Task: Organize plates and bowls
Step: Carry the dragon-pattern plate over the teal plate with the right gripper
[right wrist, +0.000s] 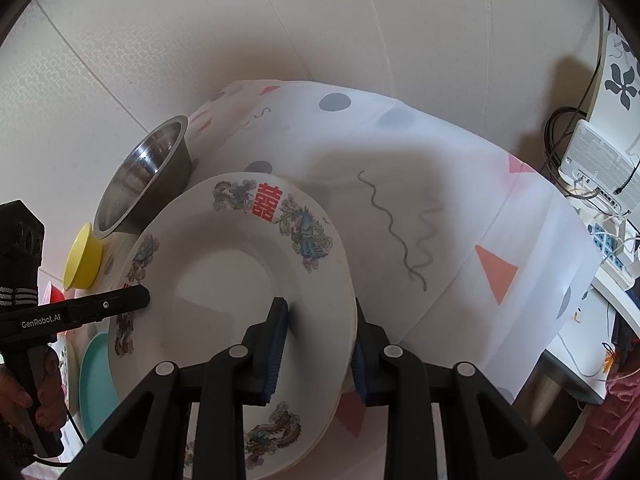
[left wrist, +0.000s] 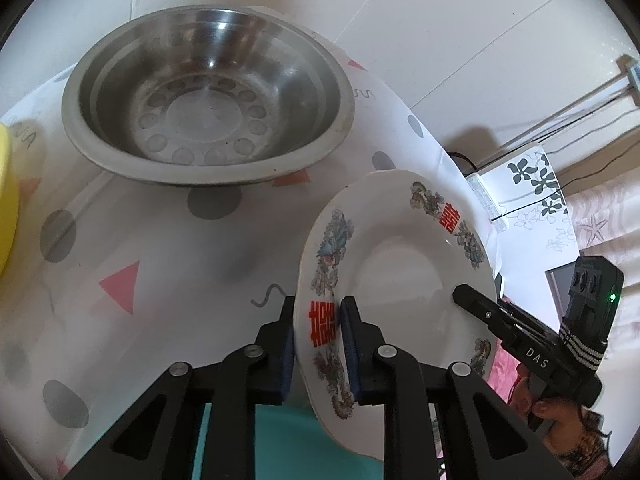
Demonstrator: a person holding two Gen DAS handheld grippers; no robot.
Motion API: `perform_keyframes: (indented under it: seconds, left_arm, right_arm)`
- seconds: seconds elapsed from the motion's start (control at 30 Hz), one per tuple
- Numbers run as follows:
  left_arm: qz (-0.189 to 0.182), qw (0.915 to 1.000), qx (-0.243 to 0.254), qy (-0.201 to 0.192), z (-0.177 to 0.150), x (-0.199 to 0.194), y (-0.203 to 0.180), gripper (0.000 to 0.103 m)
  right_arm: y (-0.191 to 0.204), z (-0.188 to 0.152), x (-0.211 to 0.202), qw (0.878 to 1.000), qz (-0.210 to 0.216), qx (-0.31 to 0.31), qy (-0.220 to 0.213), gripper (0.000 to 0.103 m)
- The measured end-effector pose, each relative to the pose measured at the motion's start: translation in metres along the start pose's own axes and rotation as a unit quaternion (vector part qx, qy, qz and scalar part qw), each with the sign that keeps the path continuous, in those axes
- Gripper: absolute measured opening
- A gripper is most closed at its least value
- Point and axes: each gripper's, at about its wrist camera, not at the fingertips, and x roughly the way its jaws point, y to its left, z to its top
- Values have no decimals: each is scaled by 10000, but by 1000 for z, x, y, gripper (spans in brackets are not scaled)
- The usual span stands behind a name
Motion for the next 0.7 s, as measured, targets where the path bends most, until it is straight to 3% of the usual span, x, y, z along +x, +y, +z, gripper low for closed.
perform_keyframes:
  seconds: [0.23,0.4,0.7]
  left_arm:
    - [236,9993,268,-62,-2,-2,-8,23]
    - [537,9976,431,-120,-4,0,-18,25]
    - [714,9954,627,-138,-6,-2,-23,26]
  right_arm:
    - [-1,-3,-3,9999,69,-48,-96,28]
    - [-11,-4,-6,9992,339,196,-123,24]
    - [-12,-5,-8,9986,425,318,-88,24]
